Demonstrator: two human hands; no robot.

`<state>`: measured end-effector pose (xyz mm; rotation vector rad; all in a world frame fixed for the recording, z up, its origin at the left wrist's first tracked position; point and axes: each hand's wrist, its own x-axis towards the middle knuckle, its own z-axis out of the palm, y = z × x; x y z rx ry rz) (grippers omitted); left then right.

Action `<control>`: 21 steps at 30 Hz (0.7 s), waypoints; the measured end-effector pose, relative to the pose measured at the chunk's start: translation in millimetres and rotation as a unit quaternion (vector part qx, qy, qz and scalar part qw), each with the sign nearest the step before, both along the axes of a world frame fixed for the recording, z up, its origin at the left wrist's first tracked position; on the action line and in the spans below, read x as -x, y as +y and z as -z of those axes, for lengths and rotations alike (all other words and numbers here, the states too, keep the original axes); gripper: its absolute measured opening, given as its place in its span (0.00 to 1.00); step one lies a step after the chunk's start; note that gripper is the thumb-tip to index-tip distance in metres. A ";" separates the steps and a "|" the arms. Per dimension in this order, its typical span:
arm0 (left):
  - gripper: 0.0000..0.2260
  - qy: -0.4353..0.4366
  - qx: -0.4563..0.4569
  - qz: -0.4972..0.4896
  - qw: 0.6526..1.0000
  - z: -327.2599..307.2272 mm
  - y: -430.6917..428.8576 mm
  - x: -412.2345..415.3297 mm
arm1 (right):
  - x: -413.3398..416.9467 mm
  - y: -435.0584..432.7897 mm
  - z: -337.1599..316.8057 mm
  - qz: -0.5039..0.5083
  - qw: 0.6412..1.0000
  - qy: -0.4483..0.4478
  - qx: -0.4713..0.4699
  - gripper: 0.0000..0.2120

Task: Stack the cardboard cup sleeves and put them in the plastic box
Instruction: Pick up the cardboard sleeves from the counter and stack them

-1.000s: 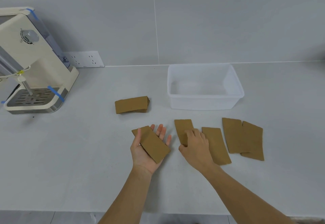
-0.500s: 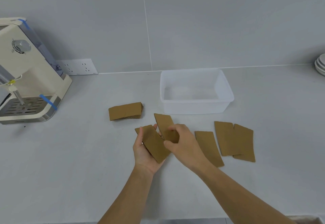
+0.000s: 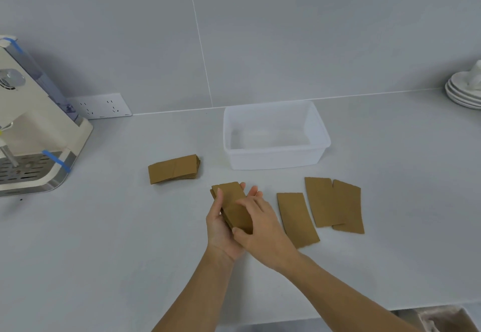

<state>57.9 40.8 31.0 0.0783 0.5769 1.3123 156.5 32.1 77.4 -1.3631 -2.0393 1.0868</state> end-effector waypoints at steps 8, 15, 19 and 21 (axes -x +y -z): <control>0.23 -0.008 0.040 0.033 0.999 4.6 2.0 -18.3 | -23.1 3.8 13.1 -0.038 0.998 -0.046 -0.017 0.17; 0.15 0.028 0.086 0.028 0.995 3.7 4.4 -23.6 | -42.0 17.2 11.3 -0.037 0.998 -0.033 0.042 0.16; 0.15 0.001 0.086 -0.019 0.996 2.9 9.0 -22.0 | -52.3 27.2 9.1 0.104 0.993 -0.057 0.004 0.13; 0.16 -0.009 0.081 -0.038 0.996 2.8 11.2 -20.0 | -57.4 31.0 14.3 0.144 0.979 -0.132 -0.051 0.12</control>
